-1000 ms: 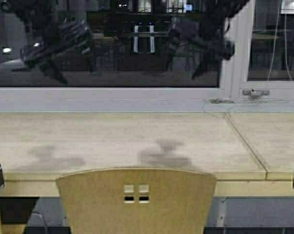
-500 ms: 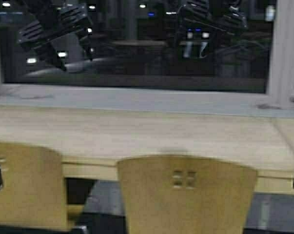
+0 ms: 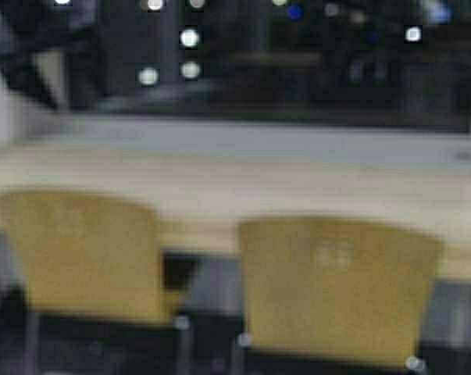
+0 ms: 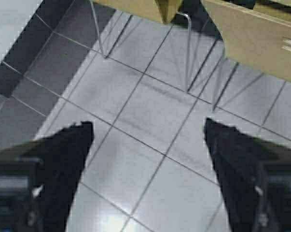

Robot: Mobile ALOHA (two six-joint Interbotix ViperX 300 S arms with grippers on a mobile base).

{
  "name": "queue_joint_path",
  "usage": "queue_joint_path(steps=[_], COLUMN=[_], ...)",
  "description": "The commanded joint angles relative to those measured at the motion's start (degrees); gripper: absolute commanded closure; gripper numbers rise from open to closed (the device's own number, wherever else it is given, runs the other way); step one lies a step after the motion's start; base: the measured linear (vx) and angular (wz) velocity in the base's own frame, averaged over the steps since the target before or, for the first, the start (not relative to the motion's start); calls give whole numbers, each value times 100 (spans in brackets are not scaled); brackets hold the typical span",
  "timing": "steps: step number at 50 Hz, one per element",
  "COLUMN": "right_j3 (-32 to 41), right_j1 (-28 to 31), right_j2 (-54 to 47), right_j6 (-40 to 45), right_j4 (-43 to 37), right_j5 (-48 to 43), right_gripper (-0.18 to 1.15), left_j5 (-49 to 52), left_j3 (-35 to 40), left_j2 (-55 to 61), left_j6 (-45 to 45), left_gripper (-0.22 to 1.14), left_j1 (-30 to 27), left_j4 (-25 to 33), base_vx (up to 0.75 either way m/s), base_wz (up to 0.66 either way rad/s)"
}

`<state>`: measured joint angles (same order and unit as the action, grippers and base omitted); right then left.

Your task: Push the chairs under the table

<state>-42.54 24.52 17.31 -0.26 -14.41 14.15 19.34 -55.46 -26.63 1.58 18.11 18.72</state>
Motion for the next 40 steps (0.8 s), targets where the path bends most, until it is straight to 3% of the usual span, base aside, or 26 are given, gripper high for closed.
queue_joint_path(steps=[1,40], right_j3=[79,-26], right_j1=[-53,-105], right_j2=[88,176], right_j6=[26,255], right_j4=[272,343], right_j5=[-26,-141], right_gripper=[-3,-3], left_j5=[62,26], left_j3=[26,26], left_j2=[-105,-202], left_j6=[-18,-53], left_gripper=[-4,-4], left_j1=[-26,-26], left_j4=[-18,-272], base_vx=[-33,-30], base_wz=[20,33])
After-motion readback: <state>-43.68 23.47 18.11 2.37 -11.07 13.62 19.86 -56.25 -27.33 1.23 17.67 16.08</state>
